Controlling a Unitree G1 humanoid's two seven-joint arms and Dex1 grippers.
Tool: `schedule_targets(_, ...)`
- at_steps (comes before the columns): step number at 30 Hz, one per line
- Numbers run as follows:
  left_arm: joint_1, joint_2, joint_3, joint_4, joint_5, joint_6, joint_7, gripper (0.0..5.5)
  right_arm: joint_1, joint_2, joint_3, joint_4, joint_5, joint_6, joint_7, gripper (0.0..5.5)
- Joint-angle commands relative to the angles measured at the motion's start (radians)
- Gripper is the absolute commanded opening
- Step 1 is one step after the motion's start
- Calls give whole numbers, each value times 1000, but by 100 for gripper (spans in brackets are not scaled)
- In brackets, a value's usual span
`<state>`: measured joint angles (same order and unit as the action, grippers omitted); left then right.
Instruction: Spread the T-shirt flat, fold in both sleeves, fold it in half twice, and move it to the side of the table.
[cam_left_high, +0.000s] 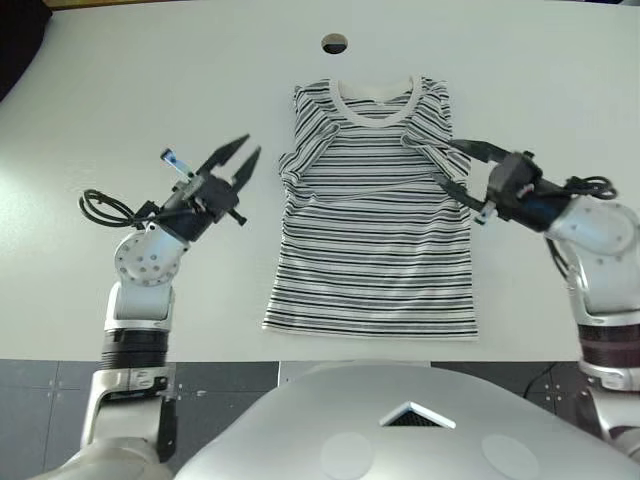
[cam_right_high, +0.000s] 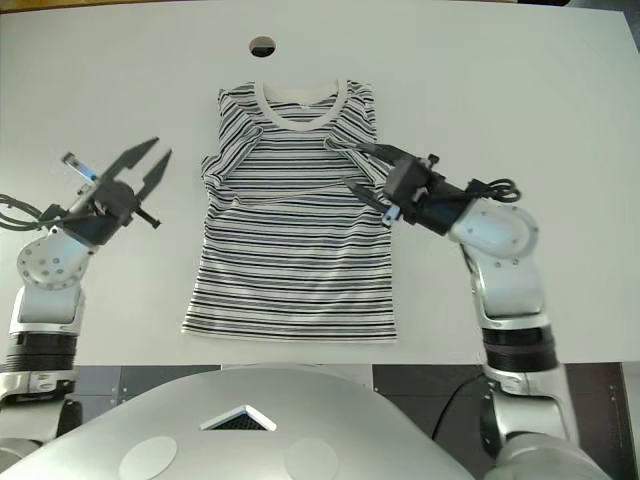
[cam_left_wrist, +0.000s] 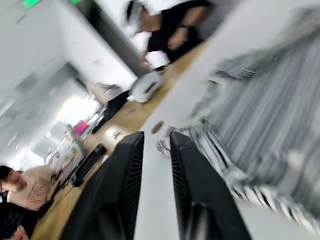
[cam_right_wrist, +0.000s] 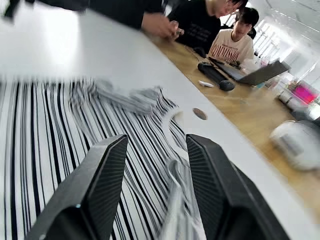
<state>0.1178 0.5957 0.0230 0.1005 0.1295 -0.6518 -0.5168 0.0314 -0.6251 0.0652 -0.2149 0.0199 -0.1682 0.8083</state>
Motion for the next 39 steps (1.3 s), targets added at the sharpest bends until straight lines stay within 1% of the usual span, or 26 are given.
schedule_targets(1, 92, 195, -14, 28, 124, -172, -70, 151, 122, -228, -18, 97, -241, -356, -2, 288)
schedule_targets(4, 151, 324, -15, 17, 92, -205, -152, 200, 197, -341, -1, 120, -305, -472, 30, 341)
schedule_targets(6, 185, 394, -23, 3, 82, -209, -200, 238, 193, -399, 2, 146, -371, -547, 21, 384)
schedule_targets(8, 199, 428, -48, -8, 102, -201, -235, 270, 169, -423, 15, 191, -442, -611, -8, 388)
schedule_targets(9, 198, 436, -68, -3, 120, -196, -249, 276, 162, -426, 25, 210, -472, -634, -24, 388)
schedule_targets(12, 190, 446, -141, 10, 182, -182, -293, 276, 154, -420, 65, 256, -557, -689, -73, 388)
schedule_targets(16, 191, 428, -220, -10, 180, -173, -313, 276, 141, -414, 126, 268, -588, -725, -91, 388)
schedule_targets(23, 146, 397, -351, -59, 142, -136, -352, 276, 204, -390, 245, 185, -549, -719, -69, 388)
schedule_targets(28, 139, 397, -405, -75, 117, -120, -364, 276, 193, -409, 300, 145, -490, -684, -28, 388)
schedule_targets(31, 136, 412, -432, -116, 64, -89, -396, 276, 192, -425, 334, 124, -456, -656, 5, 388)
schedule_targets(32, 135, 417, -439, -129, 47, -78, -409, 279, 195, -430, 344, 119, -448, -648, 14, 368)
schedule_targets(33, 134, 421, -444, -137, 35, -69, -421, 258, 198, -433, 350, 115, -443, -642, 21, 357)
schedule_targets(34, 133, 427, -448, -145, 26, -59, -432, 233, 200, -441, 356, 111, -437, -632, 30, 318)
schedule_targets(39, 129, 434, -460, -153, 2, -24, -470, 144, 193, -469, 380, 111, -407, -580, 87, 207)
